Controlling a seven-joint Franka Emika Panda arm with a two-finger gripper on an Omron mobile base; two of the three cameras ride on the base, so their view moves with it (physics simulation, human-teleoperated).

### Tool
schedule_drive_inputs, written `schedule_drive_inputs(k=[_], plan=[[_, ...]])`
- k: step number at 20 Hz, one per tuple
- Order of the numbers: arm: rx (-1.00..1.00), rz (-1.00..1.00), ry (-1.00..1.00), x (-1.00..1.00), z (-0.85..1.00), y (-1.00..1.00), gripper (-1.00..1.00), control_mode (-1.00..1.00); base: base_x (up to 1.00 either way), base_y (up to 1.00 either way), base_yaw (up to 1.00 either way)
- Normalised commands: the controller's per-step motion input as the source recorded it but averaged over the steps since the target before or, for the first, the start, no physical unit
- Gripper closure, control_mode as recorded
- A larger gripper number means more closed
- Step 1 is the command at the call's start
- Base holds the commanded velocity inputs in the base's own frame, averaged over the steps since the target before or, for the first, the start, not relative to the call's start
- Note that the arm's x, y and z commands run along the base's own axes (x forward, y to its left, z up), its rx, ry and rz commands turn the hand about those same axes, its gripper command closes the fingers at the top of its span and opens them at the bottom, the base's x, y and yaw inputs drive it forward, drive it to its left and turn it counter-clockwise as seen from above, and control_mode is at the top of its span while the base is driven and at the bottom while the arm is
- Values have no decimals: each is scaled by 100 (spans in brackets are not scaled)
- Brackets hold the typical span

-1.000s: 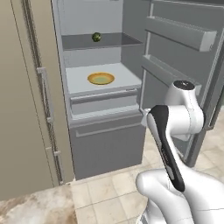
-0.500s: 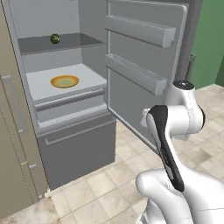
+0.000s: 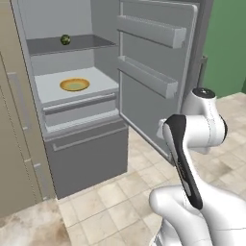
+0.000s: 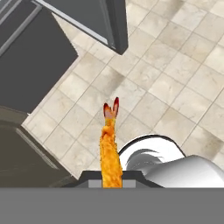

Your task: Transport the shrimp from the fridge to the microwave and turn on the microwave.

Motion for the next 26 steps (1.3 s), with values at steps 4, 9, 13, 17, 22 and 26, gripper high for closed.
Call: schedule_drive_inputs(k=[4, 9, 13, 17, 22, 26], plan=[[0, 0, 0, 0, 0, 0, 100, 100, -48, -21, 40], [0, 0, 0, 0, 0, 0, 100, 100, -53, -26, 61], [0, 0, 0, 0, 0, 0, 100, 100, -49, -31, 71], [0, 0, 0, 0, 0, 0, 100, 100, -49, -32, 71], [0, 0, 0, 0, 0, 0, 100, 100, -49, -29, 72], [0, 0, 0, 0, 0, 0, 100, 100, -49, -25, 72]])
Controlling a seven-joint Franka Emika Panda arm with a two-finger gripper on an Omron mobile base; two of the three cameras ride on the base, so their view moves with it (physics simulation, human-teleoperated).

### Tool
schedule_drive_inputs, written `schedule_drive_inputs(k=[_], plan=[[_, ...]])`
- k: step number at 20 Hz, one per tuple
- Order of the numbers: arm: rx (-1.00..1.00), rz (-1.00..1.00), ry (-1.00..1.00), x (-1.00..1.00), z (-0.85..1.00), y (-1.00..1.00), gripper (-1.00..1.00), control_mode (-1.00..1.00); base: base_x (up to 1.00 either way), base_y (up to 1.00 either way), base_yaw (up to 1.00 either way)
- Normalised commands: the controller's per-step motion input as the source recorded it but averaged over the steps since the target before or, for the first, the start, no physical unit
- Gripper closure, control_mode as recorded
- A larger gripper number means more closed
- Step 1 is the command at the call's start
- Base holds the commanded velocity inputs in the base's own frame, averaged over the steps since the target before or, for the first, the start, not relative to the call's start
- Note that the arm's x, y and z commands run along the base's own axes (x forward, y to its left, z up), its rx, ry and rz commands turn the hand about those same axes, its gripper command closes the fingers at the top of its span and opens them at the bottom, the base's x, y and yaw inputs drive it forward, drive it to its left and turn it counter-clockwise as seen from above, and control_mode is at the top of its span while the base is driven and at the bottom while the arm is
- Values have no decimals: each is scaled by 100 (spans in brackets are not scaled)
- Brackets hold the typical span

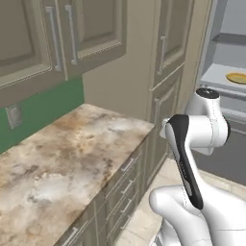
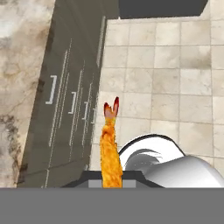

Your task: Transport the shrimp from the fridge to the microwave and turn on the microwave.

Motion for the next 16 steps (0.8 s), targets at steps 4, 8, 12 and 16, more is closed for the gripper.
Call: schedule_drive_inputs(k=[4, 8, 12, 16], plan=[[0, 0, 0, 0, 0, 0, 100, 100, -50, -6, 69], [0, 0, 0, 0, 0, 0, 100, 100, -38, 25, 54], [0, 0, 0, 0, 0, 0, 100, 100, -23, 47, 41], [0, 0, 0, 0, 0, 0, 100, 100, -18, 56, 35]])
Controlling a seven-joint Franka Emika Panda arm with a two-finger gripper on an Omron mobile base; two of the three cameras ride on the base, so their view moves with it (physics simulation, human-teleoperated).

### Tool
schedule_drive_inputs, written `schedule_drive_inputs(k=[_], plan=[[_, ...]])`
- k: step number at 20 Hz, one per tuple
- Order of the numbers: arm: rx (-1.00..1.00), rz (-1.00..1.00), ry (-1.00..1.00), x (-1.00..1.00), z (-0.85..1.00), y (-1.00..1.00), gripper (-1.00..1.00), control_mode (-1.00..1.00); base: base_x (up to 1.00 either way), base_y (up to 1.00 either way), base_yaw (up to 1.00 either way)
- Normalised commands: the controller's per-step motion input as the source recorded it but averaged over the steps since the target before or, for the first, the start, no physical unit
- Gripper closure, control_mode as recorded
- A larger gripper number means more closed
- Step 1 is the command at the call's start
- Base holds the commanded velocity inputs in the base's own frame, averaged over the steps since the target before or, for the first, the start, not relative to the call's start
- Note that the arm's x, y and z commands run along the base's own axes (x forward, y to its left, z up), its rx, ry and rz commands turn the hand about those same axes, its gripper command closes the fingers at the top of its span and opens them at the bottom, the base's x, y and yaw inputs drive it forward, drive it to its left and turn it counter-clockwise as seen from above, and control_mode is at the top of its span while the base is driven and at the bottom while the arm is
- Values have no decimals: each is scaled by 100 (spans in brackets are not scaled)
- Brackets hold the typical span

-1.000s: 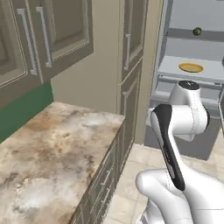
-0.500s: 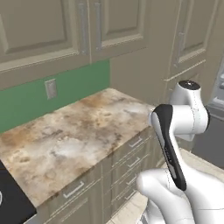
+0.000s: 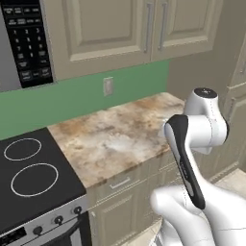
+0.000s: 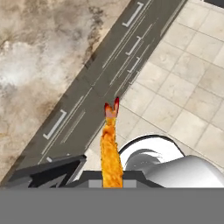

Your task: Transport the shrimp from the fridge to the microwave and turn on the microwave.

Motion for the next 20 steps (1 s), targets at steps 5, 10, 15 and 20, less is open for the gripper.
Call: schedule_drive_inputs(k=[5, 10, 15, 20], plan=[[0, 0, 0, 0, 0, 0, 100, 100, -13, 58, 30], [0, 0, 0, 0, 0, 0, 100, 100, -3, 63, 22], [0, 0, 0, 0, 0, 0, 100, 100, 0, 54, 32], [0, 0, 0, 0, 0, 0, 100, 100, 1, 38, 44]])
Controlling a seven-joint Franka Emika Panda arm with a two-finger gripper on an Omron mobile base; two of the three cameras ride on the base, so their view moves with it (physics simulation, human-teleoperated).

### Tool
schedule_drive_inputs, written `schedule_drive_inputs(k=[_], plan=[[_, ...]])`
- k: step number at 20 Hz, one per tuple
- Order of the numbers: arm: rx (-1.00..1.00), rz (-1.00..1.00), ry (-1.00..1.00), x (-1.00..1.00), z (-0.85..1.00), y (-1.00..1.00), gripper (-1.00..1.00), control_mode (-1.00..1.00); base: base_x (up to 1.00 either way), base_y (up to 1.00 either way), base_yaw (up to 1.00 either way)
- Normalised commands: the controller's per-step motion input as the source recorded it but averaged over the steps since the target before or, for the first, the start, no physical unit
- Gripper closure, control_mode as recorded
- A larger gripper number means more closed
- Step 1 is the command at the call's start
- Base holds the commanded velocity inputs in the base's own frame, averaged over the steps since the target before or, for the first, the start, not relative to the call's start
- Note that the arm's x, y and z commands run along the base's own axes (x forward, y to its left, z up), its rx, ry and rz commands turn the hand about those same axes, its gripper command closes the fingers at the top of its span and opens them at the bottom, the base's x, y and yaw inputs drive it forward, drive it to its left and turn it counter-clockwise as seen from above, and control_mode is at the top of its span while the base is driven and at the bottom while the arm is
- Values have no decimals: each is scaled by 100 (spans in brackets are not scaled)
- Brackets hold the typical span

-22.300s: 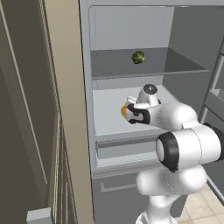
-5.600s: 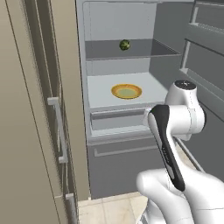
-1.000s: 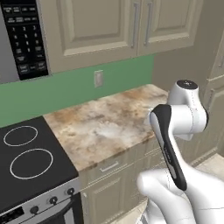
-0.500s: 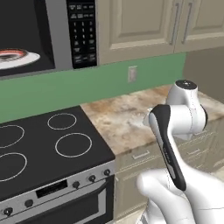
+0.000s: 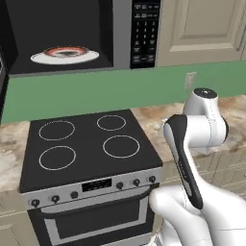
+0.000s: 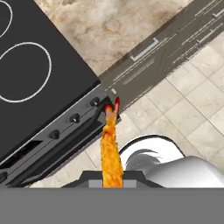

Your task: Transport the shrimp from the fridge to the microwave and turn on the microwave.

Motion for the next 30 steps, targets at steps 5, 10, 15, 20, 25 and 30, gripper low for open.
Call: schedule_drive_inputs(k=[5, 10, 15, 20, 25, 30], plan=[[0, 0, 0, 0, 0, 0, 100, 100, 15, 30, 40], [0, 0, 0, 0, 0, 0, 100, 100, 27, 31, 23], [0, 0, 0, 0, 0, 0, 100, 100, 18, 40, 10], [0, 0, 0, 0, 0, 0, 100, 100, 18, 49, 2], [0, 0, 0, 0, 0, 0, 100, 100, 32, 45, -1], [0, 0, 0, 0, 0, 0, 100, 100, 32, 37, -9]])
